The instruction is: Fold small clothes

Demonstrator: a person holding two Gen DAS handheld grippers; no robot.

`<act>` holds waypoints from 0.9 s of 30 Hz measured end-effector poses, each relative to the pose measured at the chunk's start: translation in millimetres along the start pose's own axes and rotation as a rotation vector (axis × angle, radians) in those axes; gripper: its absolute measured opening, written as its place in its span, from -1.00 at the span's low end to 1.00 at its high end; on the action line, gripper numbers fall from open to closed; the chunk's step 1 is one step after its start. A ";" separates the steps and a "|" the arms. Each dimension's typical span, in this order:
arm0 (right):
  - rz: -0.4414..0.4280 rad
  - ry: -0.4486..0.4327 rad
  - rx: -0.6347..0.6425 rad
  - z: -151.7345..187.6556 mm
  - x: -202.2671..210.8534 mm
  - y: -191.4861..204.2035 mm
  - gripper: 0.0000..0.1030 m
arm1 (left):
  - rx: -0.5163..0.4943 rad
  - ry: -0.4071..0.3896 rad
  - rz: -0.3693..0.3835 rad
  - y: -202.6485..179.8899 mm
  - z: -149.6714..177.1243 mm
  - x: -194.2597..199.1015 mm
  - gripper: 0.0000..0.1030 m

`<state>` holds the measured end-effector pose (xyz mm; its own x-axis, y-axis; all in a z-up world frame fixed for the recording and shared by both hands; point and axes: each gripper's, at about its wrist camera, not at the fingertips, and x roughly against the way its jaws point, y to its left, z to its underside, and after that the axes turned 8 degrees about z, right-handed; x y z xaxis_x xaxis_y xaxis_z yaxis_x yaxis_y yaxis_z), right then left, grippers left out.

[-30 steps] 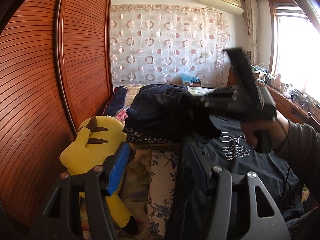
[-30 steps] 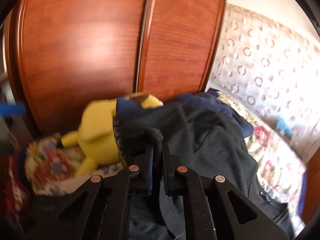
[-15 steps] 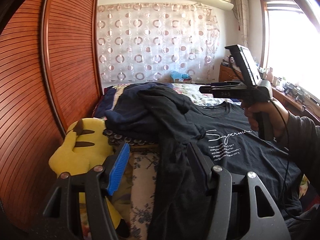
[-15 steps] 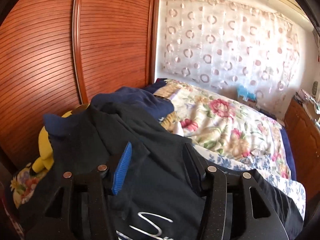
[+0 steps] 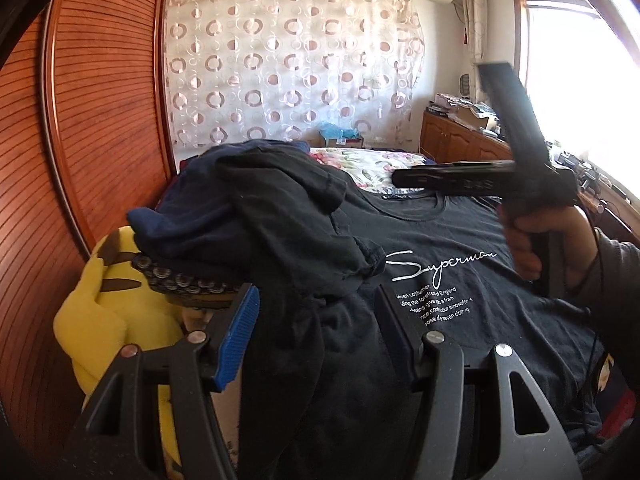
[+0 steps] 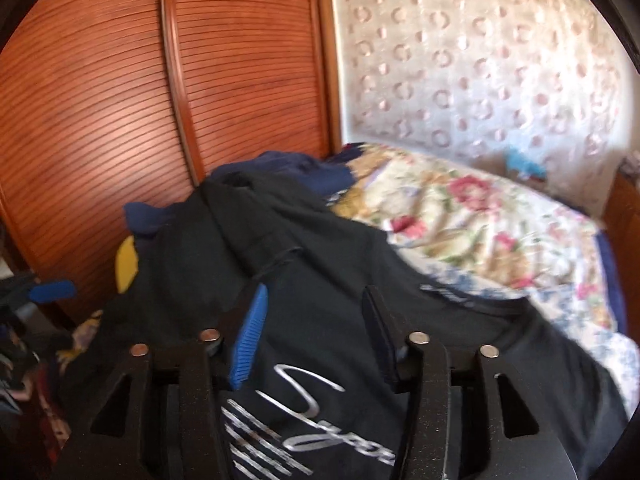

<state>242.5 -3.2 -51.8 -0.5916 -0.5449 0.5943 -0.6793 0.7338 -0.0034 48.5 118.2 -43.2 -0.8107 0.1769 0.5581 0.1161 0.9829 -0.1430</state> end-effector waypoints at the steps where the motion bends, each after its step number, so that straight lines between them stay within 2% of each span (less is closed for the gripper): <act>1: -0.033 0.008 -0.019 -1.8 -10.1 3.3 -0.07 | 0.002 0.006 0.002 -0.2 0.8 -2.6 0.14; 6: -0.145 0.076 -0.093 -11.5 -53.3 18.6 -0.11 | 0.011 0.021 0.009 0.2 4.4 -5.7 0.14; 7: -0.159 0.089 -0.099 -13.4 -59.3 21.5 -0.23 | 0.009 0.021 0.011 0.5 4.8 -4.7 0.14; 8: -0.171 0.100 -0.100 -14.9 -64.1 25.1 -0.47 | 0.006 0.021 0.011 -0.2 5.9 -3.1 0.14; 9: -0.177 0.113 -0.096 -17.8 -70.4 28.6 -0.62 | 0.004 0.021 0.010 -0.5 6.6 -2.1 0.14; 10: -0.172 0.118 -0.092 -20.9 -73.4 29.9 -0.89 | 0.002 0.021 0.009 -0.8 7.4 -0.7 0.14; 12: -0.145 0.095 -0.090 -29.8 -73.8 28.7 -0.95 | 0.003 0.018 0.012 -0.7 8.6 0.8 0.14; 18: 0.024 -0.027 -0.176 -58.3 -56.6 0.9 -0.95 | 0.013 0.013 0.018 1.3 6.0 -1.8 0.14; 19: 0.059 -0.030 -0.180 -61.4 -54.3 -2.9 -0.89 | 0.013 0.012 0.021 0.5 5.6 -2.6 0.14; 20: 0.078 -0.024 -0.184 -63.9 -53.2 -7.1 -0.63 | 0.012 0.012 0.022 0.1 5.3 -3.3 0.14; 21: 0.091 -0.028 -0.189 -64.1 -49.8 -11.0 -0.53 | 0.010 0.013 0.022 -0.8 4.9 -4.3 0.14; 27: 0.102 -0.047 -0.147 -52.7 -21.7 -23.4 -0.37 | -0.009 0.016 0.030 -13.5 1.5 -10.7 0.14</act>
<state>294.1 12.9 -22.3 -0.6761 -0.4805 0.5587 -0.5458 0.8359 0.0583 54.8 102.9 -48.4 -0.7972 0.2072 0.5670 0.1456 0.9775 -0.1525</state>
